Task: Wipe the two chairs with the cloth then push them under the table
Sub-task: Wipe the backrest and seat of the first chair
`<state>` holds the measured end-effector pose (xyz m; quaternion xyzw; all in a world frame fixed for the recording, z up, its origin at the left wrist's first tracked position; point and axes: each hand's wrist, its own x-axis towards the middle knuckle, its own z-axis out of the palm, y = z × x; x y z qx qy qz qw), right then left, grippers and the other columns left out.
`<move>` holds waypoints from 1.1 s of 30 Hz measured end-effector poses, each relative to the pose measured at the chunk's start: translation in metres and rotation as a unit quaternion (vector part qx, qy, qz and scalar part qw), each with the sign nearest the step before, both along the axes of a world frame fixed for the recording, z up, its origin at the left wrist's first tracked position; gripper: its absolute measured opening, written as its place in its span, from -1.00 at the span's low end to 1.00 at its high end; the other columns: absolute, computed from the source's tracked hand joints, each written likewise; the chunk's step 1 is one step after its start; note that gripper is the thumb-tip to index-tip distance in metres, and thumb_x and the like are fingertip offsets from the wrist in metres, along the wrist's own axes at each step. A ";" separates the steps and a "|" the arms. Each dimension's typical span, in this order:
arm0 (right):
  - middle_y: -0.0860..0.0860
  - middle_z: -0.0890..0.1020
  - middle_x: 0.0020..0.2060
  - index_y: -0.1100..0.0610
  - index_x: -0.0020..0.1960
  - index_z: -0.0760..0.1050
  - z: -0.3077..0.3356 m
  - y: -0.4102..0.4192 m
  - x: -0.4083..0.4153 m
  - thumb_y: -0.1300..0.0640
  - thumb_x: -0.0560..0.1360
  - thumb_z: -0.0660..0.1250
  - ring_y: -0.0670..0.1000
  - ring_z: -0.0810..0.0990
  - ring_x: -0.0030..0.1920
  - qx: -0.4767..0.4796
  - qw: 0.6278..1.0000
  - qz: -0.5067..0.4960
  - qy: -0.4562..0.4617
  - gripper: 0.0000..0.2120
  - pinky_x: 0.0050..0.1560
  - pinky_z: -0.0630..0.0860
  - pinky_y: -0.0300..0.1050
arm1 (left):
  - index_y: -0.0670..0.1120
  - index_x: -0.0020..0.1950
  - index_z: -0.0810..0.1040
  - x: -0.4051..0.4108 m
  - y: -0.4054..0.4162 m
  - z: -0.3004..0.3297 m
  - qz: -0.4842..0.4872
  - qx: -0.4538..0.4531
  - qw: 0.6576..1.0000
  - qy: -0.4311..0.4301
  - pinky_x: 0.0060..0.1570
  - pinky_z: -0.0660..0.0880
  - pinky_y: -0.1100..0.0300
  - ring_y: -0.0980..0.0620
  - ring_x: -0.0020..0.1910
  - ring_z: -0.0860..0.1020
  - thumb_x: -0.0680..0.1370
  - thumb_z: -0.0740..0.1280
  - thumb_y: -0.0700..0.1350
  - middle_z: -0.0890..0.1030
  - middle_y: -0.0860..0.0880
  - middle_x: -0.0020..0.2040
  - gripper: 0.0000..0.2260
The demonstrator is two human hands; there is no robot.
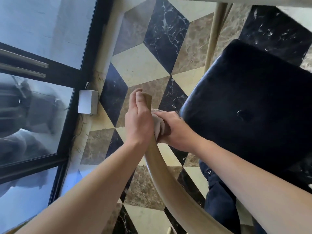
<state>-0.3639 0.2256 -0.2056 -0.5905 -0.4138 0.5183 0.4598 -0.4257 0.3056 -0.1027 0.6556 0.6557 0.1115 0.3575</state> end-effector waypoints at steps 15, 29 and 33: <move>0.05 0.64 0.07 0.13 0.20 0.54 -0.062 0.013 -0.024 0.05 0.47 0.36 0.05 0.46 0.13 -0.011 0.994 -0.084 -0.071 -0.67 0.15 0.34 -0.16 | 0.17 0.67 0.04 -0.013 -0.005 0.011 -0.332 0.081 0.931 0.127 0.57 0.07 -0.30 -0.13 0.67 -0.20 0.55 0.33 -0.05 -0.21 -0.06 0.70 -0.25; -0.10 0.59 -0.04 -0.11 0.04 0.49 -0.115 0.020 -0.030 0.13 0.39 0.44 0.10 0.51 0.10 -0.095 0.981 -0.149 -0.081 -0.72 0.08 0.47 0.02 | -0.10 0.62 0.29 -0.018 0.008 0.006 -0.453 0.161 0.866 0.138 0.59 -0.03 -0.28 -0.35 0.65 -0.08 0.52 0.14 -0.16 0.11 -0.25 0.66 -0.38; 0.10 0.63 0.02 0.17 0.12 0.54 -0.072 0.018 -0.033 0.17 0.43 0.37 0.20 0.53 0.13 -0.062 0.983 -0.152 -0.083 -0.73 0.17 0.46 0.17 | -0.09 0.63 0.27 -0.013 0.006 0.011 -0.441 0.137 0.875 0.149 0.59 -0.03 -0.26 -0.31 0.66 -0.07 0.41 0.22 -0.29 0.13 -0.20 0.67 -0.26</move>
